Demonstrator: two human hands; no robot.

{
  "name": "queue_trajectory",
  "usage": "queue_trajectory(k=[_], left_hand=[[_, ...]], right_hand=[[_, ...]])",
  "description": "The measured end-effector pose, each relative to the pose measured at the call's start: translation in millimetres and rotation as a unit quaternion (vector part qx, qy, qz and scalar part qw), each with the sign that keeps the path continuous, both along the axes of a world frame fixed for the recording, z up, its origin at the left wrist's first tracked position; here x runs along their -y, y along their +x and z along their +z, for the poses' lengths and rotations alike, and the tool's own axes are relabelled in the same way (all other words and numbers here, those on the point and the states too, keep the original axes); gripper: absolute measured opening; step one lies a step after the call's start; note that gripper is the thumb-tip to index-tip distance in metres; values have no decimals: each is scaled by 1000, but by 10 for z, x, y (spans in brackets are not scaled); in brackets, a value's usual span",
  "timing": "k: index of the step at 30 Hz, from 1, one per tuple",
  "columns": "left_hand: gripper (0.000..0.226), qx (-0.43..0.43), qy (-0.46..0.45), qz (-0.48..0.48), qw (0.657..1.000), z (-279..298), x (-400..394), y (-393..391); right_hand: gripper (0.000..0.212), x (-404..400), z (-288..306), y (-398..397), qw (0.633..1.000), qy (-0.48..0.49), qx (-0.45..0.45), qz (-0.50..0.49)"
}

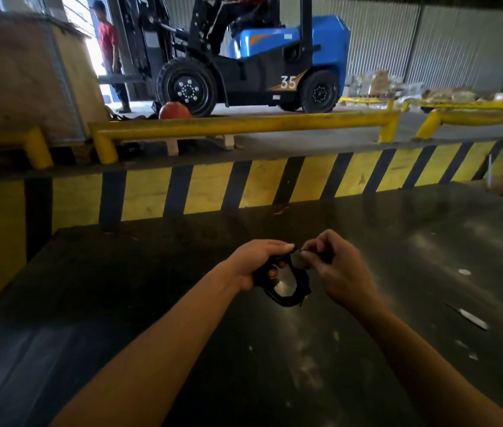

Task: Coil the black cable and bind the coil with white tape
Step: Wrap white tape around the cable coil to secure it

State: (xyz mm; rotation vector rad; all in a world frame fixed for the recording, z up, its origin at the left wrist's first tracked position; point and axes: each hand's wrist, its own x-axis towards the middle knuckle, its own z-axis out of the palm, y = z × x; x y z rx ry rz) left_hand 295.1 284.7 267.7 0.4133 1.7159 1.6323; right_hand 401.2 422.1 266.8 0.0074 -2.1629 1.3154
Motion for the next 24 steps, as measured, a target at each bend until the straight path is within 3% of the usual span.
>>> queue_trajectory(k=[3, 7, 13, 15, 19, 24], left_hand=[[19, 51, 26, 76, 995, 81, -59, -41], [16, 78, 58, 101, 990, 238, -123, -78], [32, 102, 146, 146, 973, 386, -91, -209], [25, 94, 184, 164, 965, 407, -80, -232], [37, 93, 262, 209, 938, 425, -133, -278], [38, 47, 298, 231, 925, 459, -197, -197]], right_hand=[[27, -91, 130, 5, 998, -41, -53, 20], [20, -167, 222, -60, 991, -85, -68, 72], [28, -268, 356, -346, 981, -170, -92, 19], [24, -243, 387, -439, 973, -213, -81, 28], [9, -108, 384, -585, 946, -315, -10, 75], [9, -62, 465, -707, 880, -451, 42, 141]])
